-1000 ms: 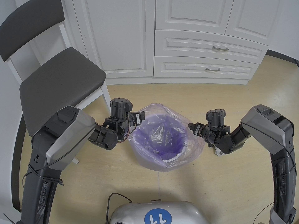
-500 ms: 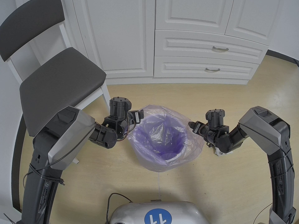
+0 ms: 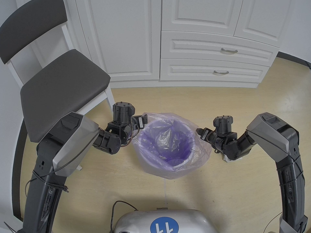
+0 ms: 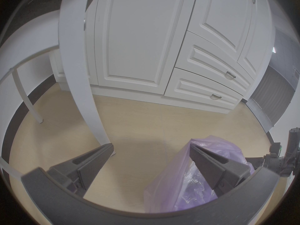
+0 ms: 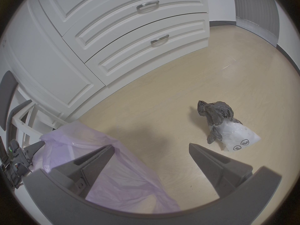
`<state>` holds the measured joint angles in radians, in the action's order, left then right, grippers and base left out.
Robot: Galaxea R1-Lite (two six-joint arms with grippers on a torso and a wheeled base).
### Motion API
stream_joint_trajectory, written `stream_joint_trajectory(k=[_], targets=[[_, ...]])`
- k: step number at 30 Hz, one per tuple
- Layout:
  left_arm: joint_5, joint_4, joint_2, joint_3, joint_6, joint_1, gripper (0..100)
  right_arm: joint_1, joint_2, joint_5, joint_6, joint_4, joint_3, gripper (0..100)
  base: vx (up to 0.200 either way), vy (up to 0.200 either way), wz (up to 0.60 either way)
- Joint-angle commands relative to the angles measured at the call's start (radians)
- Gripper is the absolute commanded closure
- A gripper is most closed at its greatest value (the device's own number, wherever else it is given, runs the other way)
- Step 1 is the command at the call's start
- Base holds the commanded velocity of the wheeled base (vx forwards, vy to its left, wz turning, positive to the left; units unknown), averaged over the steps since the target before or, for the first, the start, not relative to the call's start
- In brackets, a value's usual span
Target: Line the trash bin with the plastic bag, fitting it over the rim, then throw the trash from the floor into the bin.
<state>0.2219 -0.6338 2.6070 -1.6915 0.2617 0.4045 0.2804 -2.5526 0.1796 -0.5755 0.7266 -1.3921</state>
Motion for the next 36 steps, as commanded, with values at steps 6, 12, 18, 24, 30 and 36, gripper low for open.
stream_joint_trajectory(k=[6,12,18,24,30,36], targets=[[0.001,0.019,0.082,-0.068,0.001,-0.021,0,0.003,-0.012,0.0,0.002,-0.044,-0.008,0,0.0,0.0,0.0],[0.001,0.06,0.088,-0.082,0.001,-0.033,0,0.003,-0.014,0.0,0.002,-0.052,-0.015,0,0.0,0.0,0.0],[0.004,0.118,0.09,-0.082,-0.004,-0.036,0,0.006,-0.014,0.0,0.013,-0.113,-0.015,0,0.0,0.0,0.0],[0.005,0.192,0.094,-0.086,-0.01,-0.038,0,0.006,-0.015,0.0,0.014,-0.213,-0.045,0,0.0,0.0,0.0],[0.005,0.2,0.11,-0.103,-0.01,-0.047,0,0.006,-0.017,0.0,0.014,-0.219,-0.05,0,0.0,0.0,0.0],[0.005,0.2,0.085,-0.099,-0.004,-0.059,0,0.003,0.002,0.0,0.009,-0.211,-0.045,0,0.0,0.0,0.0]])
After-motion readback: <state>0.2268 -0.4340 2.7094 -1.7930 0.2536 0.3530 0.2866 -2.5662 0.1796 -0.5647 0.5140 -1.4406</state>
